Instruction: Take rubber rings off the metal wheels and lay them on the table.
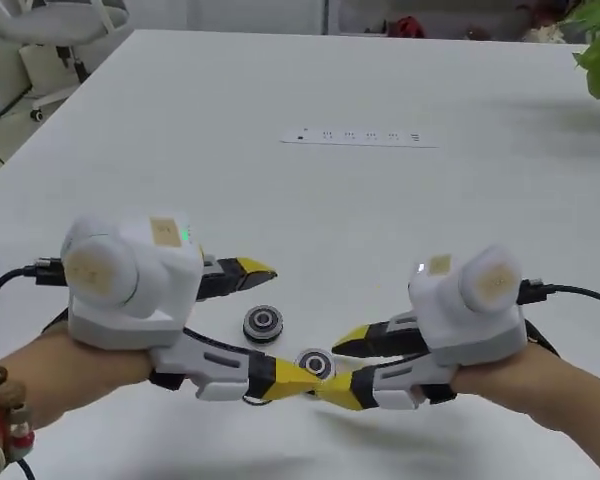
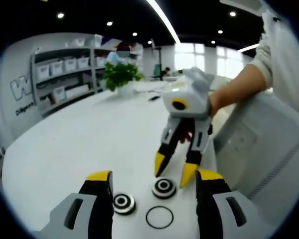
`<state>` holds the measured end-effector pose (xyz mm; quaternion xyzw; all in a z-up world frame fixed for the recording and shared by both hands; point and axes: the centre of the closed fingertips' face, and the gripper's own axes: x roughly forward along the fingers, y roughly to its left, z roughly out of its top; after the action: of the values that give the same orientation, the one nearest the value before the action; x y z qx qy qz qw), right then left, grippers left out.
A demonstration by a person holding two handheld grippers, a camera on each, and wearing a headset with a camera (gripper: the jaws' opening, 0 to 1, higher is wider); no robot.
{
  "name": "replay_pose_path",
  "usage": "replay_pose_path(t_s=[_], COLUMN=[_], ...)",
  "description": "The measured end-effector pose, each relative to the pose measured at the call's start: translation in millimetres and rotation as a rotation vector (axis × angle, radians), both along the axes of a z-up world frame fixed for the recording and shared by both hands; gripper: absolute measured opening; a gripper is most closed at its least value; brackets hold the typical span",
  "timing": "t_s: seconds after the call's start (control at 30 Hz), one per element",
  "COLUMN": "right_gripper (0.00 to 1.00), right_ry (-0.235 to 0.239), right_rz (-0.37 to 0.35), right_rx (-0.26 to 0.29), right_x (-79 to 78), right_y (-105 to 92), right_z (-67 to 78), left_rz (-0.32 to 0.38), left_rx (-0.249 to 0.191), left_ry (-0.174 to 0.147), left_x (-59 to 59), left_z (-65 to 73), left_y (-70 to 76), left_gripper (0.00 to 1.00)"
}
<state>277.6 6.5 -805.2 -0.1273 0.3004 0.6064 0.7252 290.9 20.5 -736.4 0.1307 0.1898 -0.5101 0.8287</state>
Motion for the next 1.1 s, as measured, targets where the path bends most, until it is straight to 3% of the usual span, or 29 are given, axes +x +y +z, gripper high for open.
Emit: replay_pose_path(t_s=[0.13, 0.5, 0.7, 0.93, 1.03, 1.1], right_gripper=[0.26, 0.21, 0.19, 0.17, 0.17, 0.16], right_ry=[-0.009, -0.025, -0.031, -0.042, -0.043, -0.043], right_rz=[0.005, 0.010, -0.001, 0.009, 0.009, 0.009], right_rx=[-0.016, -0.027, -0.030, -0.029, -0.026, -0.027], right_x=[0.6, 1.1, 3.2, 2.0, 2.5, 2.7], right_y=[-2.8, -2.7, -4.0, -4.0, -4.9, -5.1], right_z=[-3.5, -6.1, -7.8, -8.2, -8.1, -8.2], left_rz=[0.031, -0.037, -0.087, -0.065, -0.089, -0.094], left_rx=[-0.051, 0.016, 0.092, 0.085, 0.099, 0.097], left_ry=[0.005, 0.007, 0.032, 0.041, 0.059, 0.054], left_x=[5.6, 2.8, -6.9, -0.3, -8.5, -8.4], left_z=[4.5, -18.6, -47.5, -52.6, -58.7, -57.7], left_y=[-2.2, -22.5, -16.9, -16.4, -16.6, -18.7], left_gripper=[0.57, 0.45, 0.33, 0.25, 0.18, 0.16])
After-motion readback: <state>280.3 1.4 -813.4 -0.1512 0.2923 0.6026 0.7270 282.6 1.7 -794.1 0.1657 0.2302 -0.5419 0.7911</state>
